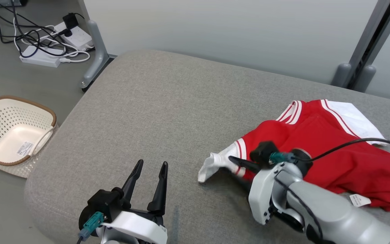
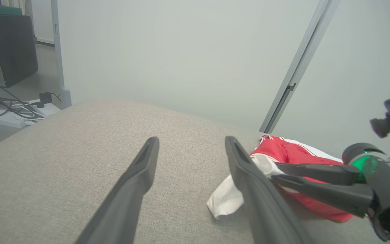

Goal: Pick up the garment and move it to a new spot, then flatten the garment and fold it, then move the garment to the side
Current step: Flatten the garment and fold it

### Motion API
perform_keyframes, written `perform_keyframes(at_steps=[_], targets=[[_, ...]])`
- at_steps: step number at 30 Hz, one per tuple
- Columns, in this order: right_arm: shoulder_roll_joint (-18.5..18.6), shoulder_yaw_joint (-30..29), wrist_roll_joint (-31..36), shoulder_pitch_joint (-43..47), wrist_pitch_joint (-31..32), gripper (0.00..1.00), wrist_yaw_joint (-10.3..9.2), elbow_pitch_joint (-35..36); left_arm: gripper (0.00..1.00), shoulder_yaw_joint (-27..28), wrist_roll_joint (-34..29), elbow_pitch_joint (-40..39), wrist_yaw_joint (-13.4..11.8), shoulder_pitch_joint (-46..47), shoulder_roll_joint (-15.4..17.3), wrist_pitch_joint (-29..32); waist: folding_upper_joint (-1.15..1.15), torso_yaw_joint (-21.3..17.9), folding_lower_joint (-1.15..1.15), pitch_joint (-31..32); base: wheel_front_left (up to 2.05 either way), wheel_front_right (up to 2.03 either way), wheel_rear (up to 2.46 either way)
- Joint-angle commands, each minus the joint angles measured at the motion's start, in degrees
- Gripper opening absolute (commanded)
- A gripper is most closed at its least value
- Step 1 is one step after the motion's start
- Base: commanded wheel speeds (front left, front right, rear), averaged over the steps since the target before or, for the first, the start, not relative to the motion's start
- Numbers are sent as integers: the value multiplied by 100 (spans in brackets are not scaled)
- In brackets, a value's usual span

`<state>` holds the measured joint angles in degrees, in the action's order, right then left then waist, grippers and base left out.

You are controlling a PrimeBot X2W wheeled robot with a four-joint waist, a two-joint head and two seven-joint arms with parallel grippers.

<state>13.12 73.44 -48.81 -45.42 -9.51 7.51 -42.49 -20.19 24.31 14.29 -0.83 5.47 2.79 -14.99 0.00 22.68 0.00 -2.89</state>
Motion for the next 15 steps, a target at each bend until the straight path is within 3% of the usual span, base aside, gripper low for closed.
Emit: perform_keyframes(at_steps=[1,6,15], targets=[[10,-5,31,23,62,100,-3,17,100,36,21,-16,-18,-7,23,-15,0,-39,0,19,0,0,0],[163,6,5,31,205,100,-3,-21,100,114,-15,-24,-12,-58,23,-15,0,-297,0,116,0,0,0],[587,-267,46,-275,-519,100,-3,-315,100,339,-90,-73,-3,-126,25,-16,0,-1051,0,352,0,0,0]])
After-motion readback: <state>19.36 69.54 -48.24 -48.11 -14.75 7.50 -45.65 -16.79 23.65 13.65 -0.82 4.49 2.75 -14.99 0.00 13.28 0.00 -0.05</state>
